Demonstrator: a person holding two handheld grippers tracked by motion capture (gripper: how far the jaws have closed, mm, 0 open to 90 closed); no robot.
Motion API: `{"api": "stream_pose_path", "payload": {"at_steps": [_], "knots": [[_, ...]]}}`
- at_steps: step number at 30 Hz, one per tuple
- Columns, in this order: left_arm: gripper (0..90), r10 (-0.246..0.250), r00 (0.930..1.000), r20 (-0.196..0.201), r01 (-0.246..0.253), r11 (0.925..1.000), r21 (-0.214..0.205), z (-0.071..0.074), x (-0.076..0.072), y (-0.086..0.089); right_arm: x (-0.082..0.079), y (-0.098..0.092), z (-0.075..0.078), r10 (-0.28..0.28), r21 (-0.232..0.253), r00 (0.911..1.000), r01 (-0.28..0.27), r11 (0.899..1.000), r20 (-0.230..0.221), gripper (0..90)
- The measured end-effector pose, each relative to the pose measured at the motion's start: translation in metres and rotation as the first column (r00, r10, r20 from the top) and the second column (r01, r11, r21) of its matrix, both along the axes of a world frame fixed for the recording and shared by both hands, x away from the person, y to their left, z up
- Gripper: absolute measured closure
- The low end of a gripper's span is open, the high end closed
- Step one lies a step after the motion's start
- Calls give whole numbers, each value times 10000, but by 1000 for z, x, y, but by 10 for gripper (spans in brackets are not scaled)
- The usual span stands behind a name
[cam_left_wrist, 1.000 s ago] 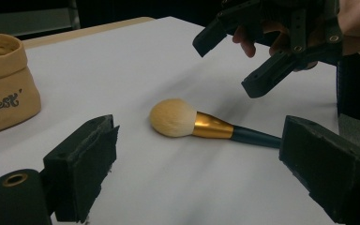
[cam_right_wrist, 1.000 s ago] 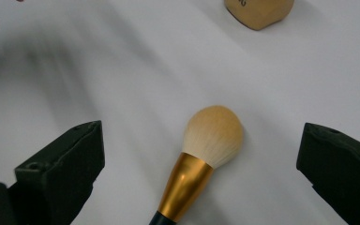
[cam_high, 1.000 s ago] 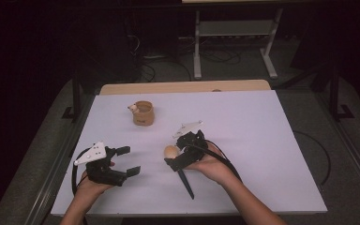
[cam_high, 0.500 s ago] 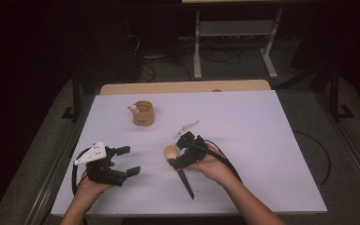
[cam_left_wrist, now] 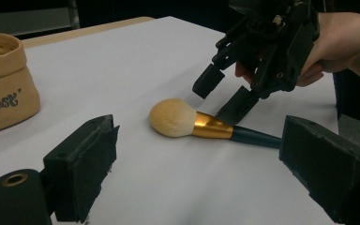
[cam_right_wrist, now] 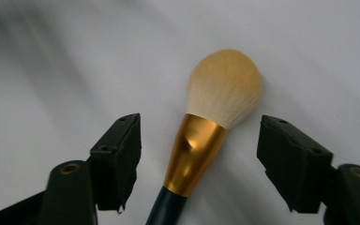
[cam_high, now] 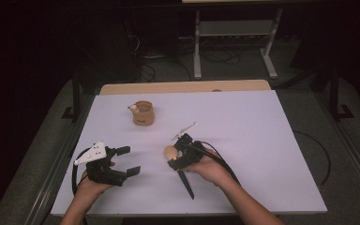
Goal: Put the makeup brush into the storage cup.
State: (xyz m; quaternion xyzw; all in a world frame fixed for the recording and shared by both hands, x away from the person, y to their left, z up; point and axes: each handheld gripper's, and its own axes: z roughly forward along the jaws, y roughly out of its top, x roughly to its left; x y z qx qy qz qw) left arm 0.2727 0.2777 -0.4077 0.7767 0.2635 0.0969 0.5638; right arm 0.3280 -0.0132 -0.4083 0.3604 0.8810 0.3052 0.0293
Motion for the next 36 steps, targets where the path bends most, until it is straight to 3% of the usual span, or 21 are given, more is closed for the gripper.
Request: {"api": "stream_pose_path", "payload": {"at_steps": [22, 36], "knots": [[108, -4, 10000, -43, 4, 10000, -47, 0, 0, -1, 3, 6, -19, -464, -580, 9981, 440, 9973, -403, 462], [108, 18, 10000, -56, -18, 10000, -78, 0, 0, -1, 2, 8, -21, -353, -705, 9985, 322, 9970, -429, 538]]}}
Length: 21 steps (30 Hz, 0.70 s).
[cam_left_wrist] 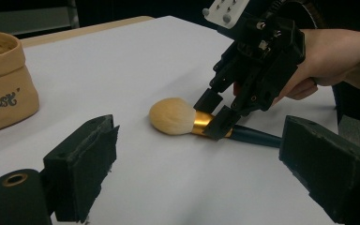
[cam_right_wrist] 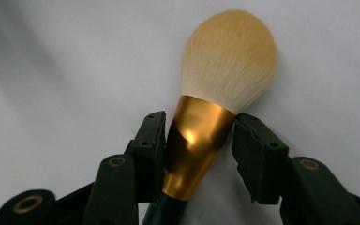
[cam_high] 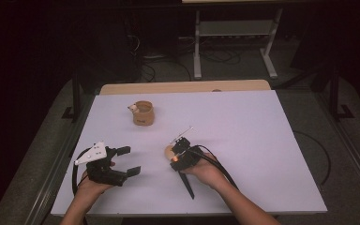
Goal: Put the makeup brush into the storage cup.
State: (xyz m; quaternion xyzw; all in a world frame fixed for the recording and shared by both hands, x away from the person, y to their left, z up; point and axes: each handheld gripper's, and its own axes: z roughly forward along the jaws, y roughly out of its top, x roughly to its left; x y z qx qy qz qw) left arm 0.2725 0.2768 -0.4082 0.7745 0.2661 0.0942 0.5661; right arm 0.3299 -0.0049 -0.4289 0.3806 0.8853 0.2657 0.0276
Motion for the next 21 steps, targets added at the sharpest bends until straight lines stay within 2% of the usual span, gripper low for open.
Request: {"api": "stream_pose_path", "payload": {"at_steps": [12, 21], "knots": [[108, 5, 10000, 17, -5, 10000, 20, 0, 0, 0, 0, 0, 0, 46, -58, 10000, -45, 10000, 27, 571], [108, 5, 10000, 19, -5, 10000, -3, 0, 0, 0, 0, 0, 2, 196, -277, 9998, -197, 9994, -26, 591]]}}
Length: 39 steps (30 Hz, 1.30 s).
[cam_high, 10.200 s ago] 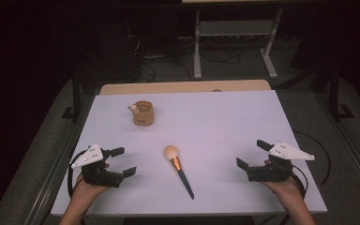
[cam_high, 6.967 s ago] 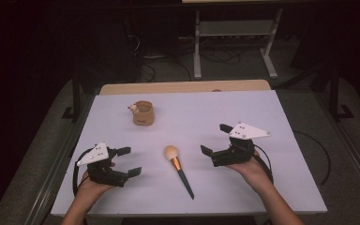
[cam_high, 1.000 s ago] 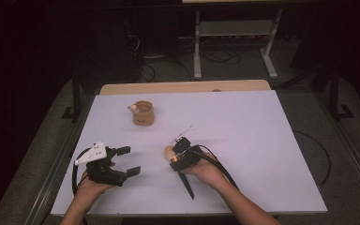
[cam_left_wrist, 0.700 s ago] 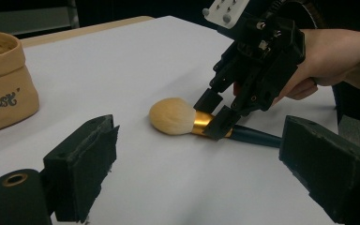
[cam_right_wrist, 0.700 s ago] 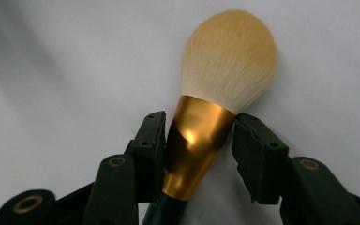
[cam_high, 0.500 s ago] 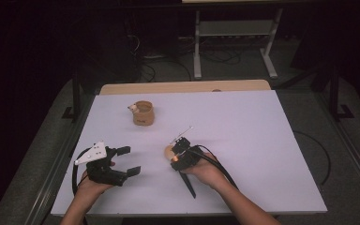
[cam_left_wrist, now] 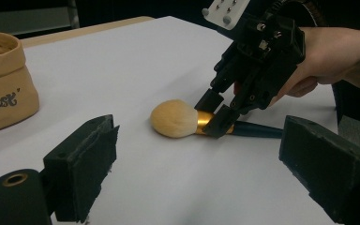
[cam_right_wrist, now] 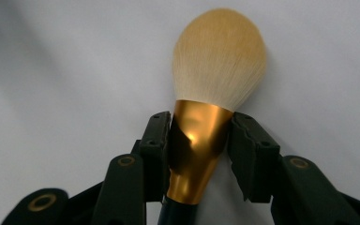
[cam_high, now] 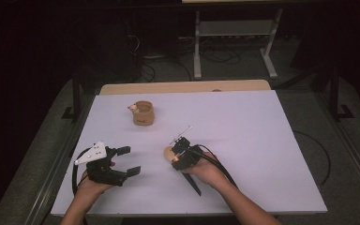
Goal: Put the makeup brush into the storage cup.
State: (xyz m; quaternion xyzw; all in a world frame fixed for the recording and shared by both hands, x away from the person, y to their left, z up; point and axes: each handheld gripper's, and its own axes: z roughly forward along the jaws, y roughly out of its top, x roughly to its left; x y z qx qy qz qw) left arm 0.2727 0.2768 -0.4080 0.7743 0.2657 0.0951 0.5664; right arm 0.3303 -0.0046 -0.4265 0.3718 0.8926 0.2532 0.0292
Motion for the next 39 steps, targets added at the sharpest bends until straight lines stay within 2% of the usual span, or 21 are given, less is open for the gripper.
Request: {"api": "stream_pose_path", "payload": {"at_steps": [12, 17, 20, 30, 37, 39], "knots": [[108, -6, 10000, 0, 6, 10000, 17, 0, 0, 0, 0, 2, -1, 51, -93, 10000, -50, 9999, 51, 583], [108, -12, 10000, 21, 12, 10000, 24, 1, 0, 1, -1, 3, -1, 134, -163, 9999, -134, 9998, -12, 546], [108, 6, 10000, -4, -6, 10000, -14, 0, 0, 1, -1, 2, 0, 95, -259, 10000, -95, 9996, -6, 587], [108, -26, 10000, 15, 25, 10000, 51, 1, 0, 0, -4, 4, -1, 212, -488, 9994, -197, 9986, 289, 624], [108, -35, 10000, 25, 35, 10000, 54, 1, 0, 0, -4, 3, -1, 301, -439, 9990, -286, 9986, 333, 625], [108, -38, 10000, 38, 38, 10000, 54, 1, 0, 1, -2, 1, -1, 275, -245, 9993, -269, 9993, 245, 625]]}}
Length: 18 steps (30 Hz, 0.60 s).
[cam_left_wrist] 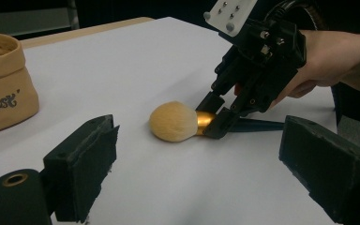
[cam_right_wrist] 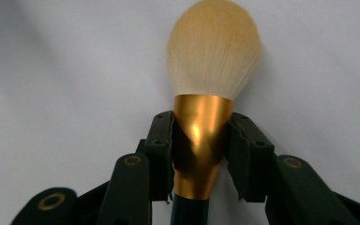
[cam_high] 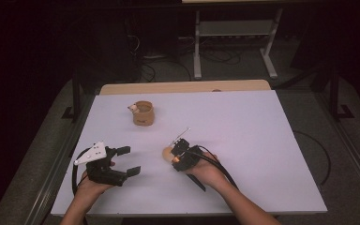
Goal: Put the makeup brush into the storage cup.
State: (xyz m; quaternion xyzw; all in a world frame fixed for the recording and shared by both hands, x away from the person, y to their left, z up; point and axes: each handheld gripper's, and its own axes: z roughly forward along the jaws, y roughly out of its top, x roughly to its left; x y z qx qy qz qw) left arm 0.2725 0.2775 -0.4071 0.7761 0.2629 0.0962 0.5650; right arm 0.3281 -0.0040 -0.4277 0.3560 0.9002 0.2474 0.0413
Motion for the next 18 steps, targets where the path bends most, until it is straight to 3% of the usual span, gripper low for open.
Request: {"api": "stream_pose_path", "payload": {"at_steps": [3, 10, 13, 18], "knots": [[108, -3, 10000, -11, 3, 10000, 2, 0, 0, 0, 1, -2, 0, -57, 256, 9999, 60, 9997, -134, 626], [108, 11, 10000, -28, -11, 10000, -21, 0, 0, 0, 2, -9, 9, -241, 931, 9996, 230, 9954, 117, 626], [108, 6, 10000, -11, -6, 10000, -15, 0, 0, 0, 4, -16, 17, -342, 1594, 9989, 288, 9868, 309, 627], [108, 15, 10000, -25, -15, 10000, -9, 0, 0, 0, 5, -24, 24, -552, 2100, 9973, 436, 9767, 494, 627]]}}
